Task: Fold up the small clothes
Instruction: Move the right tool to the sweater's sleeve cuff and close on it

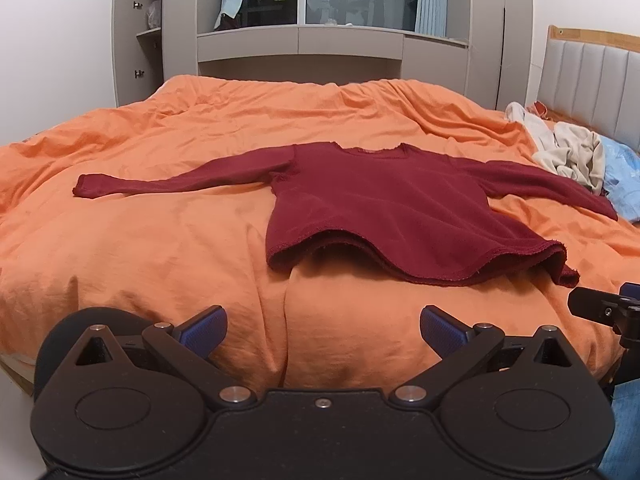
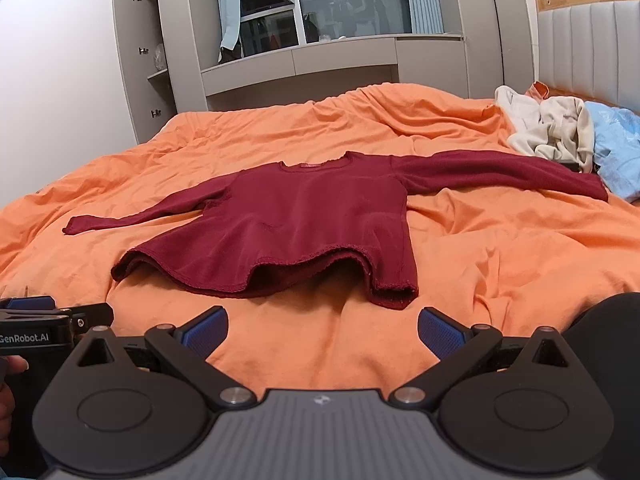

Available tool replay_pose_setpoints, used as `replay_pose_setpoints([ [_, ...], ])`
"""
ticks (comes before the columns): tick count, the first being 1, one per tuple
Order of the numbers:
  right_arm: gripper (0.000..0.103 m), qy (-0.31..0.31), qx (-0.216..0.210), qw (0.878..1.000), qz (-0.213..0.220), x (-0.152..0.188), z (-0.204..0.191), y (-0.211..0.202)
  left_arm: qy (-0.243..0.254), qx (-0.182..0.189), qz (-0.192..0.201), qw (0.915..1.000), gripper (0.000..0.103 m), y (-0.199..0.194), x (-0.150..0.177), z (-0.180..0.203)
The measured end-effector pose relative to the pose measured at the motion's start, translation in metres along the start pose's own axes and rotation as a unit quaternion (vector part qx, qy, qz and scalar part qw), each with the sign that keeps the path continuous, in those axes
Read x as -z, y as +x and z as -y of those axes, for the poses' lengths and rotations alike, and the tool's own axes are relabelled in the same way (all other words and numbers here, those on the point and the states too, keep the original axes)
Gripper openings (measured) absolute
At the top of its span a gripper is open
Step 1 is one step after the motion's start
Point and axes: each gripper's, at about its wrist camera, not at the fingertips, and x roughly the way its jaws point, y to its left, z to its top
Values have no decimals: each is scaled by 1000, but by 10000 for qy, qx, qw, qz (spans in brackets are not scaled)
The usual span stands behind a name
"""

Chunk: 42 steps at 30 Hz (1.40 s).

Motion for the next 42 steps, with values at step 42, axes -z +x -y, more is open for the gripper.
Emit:
replay_pose_setpoints([
  [42,103,2610,1847,9404,1157,-168,322,198,587,321,-204,9975,102,282,-178,68],
])
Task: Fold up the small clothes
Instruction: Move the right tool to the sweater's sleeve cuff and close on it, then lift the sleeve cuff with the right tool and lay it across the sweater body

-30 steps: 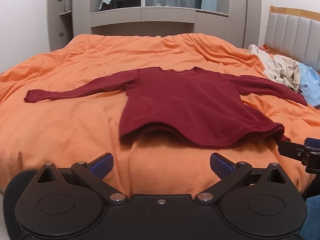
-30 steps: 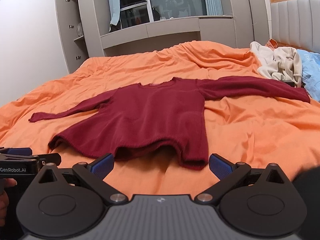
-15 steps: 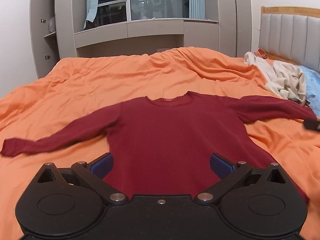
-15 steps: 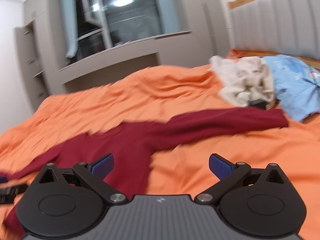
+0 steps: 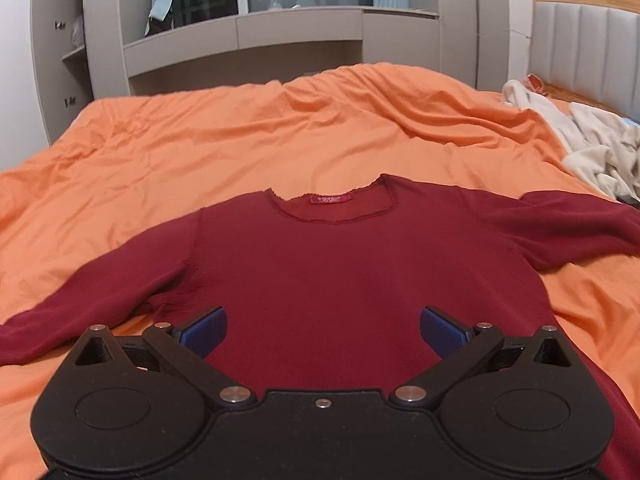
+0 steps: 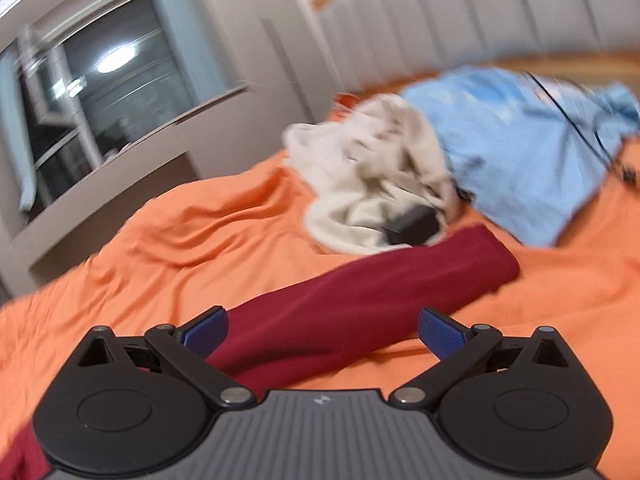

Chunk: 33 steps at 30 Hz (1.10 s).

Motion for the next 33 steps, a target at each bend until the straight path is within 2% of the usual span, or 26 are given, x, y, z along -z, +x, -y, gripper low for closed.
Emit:
replay_pose_setpoints([
  [5,103,375,385,9984,178,-4,32,33,-264,-28,-140,9996,102,27,-13,2],
  [11,103,1350,460,9897,-101,7,69,73,-294,-42,-289,9991,102,43,-4,9],
  [18,102,1561,482,9861,312,10,81,81,-361,-103,-377,9986,102,45,8,4],
  [21,83,1594,667,9841,400,11,85,83,-381,-108,-422,9983,102,44,12,2],
  [22,80,1583,724,9839,400,11,86,83,-382,-108,-438,9983,102,44,13,2],
  [30,19,1498,1031,9819,526,10,90,79,-475,-111,-430,9979,102,41,13,-4],
  [33,9,1348,1035,9839,554,8,87,77,-520,-130,-428,9976,102,39,13,-7],
])
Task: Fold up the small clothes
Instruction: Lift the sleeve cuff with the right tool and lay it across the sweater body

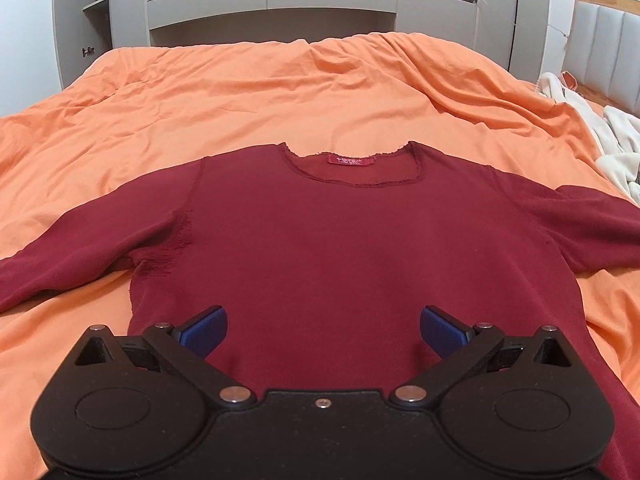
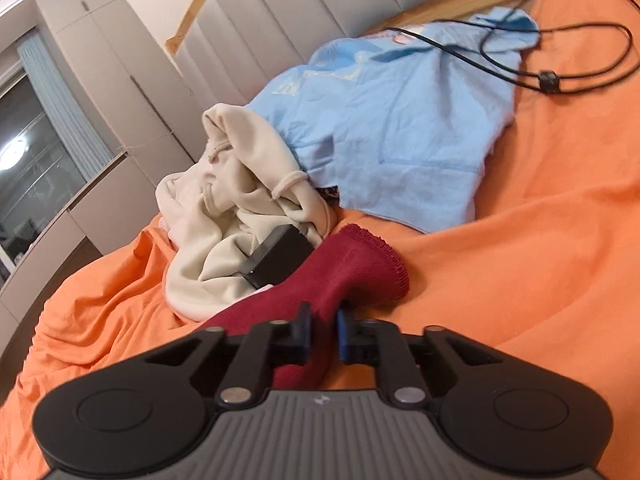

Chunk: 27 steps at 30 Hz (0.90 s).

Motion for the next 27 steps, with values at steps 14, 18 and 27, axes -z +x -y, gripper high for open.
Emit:
replay_pose_setpoints([
  [14,6,-1942,-976,9708,1012,-20,-110,-71,-449,-397,107,9981,102,-22,-24,-49],
  [18,6,-2588,-1515,9465,1195,-3,-172,-101,-638,-487,303,9963,102,-36,-33,-68],
  [27,6,-4047,-2850,8621,1086,97,-300,-161,-1023,-691,697,9899,102,-62,-47,-104],
])
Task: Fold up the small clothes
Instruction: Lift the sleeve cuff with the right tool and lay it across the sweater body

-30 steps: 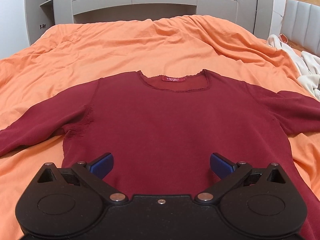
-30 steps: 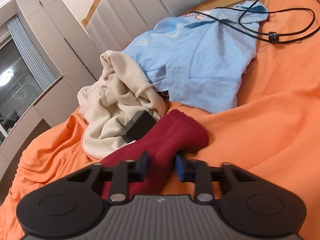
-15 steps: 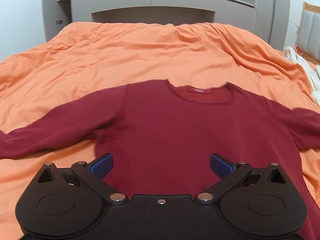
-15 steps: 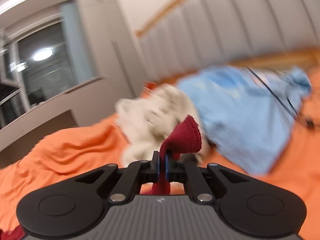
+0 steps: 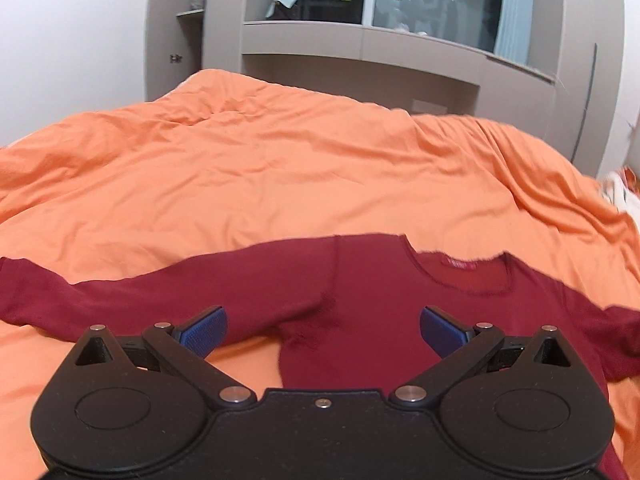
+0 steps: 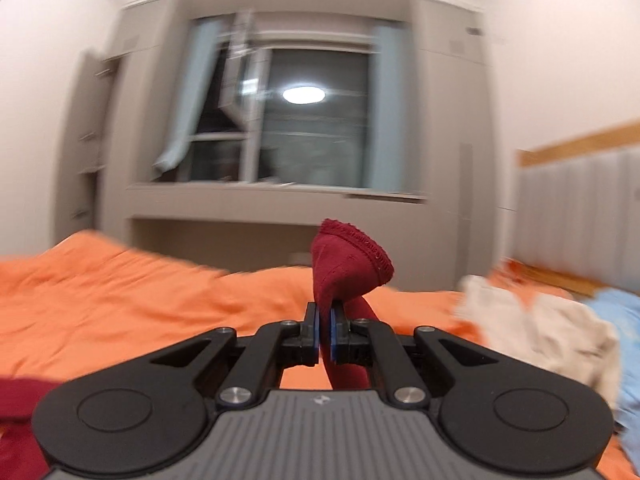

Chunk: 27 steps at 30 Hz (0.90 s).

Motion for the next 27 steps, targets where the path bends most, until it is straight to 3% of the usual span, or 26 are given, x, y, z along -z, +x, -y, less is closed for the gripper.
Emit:
replay_pose_setpoints([
  [9,6,-1030,-1359,9845,-413,29,-133,6,-516,-69,109,9986,102,-5,-9,-27],
  [16,6,-1825,-2061,9563,-984,65,-197,-10,-833,-179,149,9963,102,-6,-12,-43],
  [20,9,-2085,-2346,9403,-1317,87,-214,-20,-855,-159,112,9961,102,-4,-12,-44],
  [22,21,-2119,-2469,9347,-1430,93,-216,-27,-843,-144,95,9963,102,-3,-11,-44],
  [24,47,-2125,-2558,9314,-1479,98,-216,-35,-829,-123,71,9965,102,-1,-10,-43],
  [27,62,-2033,-2729,9272,-1564,99,-209,-44,-804,-102,23,9967,102,2,-8,-42],
])
